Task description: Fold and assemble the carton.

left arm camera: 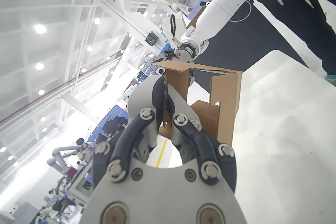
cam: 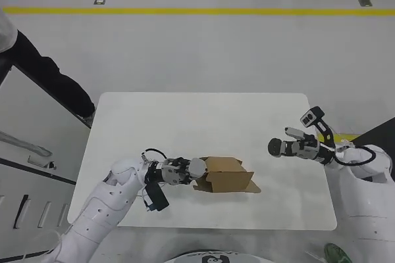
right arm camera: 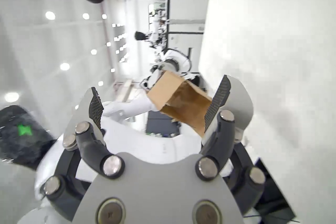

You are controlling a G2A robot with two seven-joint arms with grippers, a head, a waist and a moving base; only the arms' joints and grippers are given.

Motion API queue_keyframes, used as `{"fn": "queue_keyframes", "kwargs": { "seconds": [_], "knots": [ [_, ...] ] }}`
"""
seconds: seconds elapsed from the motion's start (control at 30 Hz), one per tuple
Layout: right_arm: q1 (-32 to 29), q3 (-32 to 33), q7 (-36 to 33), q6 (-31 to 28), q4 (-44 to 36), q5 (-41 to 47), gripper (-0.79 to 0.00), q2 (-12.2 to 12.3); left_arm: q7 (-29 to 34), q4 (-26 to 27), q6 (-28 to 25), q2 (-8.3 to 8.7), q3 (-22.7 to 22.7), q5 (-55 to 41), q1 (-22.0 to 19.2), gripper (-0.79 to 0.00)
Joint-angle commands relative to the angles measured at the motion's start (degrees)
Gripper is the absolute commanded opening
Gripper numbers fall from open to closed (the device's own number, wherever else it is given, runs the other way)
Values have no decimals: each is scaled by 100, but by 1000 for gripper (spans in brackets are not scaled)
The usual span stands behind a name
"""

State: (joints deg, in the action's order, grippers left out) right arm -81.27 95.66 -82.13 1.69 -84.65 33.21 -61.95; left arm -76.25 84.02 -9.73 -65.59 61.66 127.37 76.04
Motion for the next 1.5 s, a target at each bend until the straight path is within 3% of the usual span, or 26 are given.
{"fn": "queue_keyframes", "kwargs": {
  "seconds": [0.0,0.2,1.13,1.47],
  "knots": [
    [106,-98,-193,231,174,288,0,1,-66,-91,227,-16,-67,-51,-82,-785],
    [265,-358,-551,623,408,617,0,4,-227,-208,659,-71,-280,-212,-243,-785],
    [-113,-809,-476,747,-181,1176,0,42,264,-87,1081,-23,-442,-78,-159,-785],
    [-151,-1004,-447,957,-120,1306,0,69,84,-28,1254,-10,-453,-332,-137,-785]
  ]
}}
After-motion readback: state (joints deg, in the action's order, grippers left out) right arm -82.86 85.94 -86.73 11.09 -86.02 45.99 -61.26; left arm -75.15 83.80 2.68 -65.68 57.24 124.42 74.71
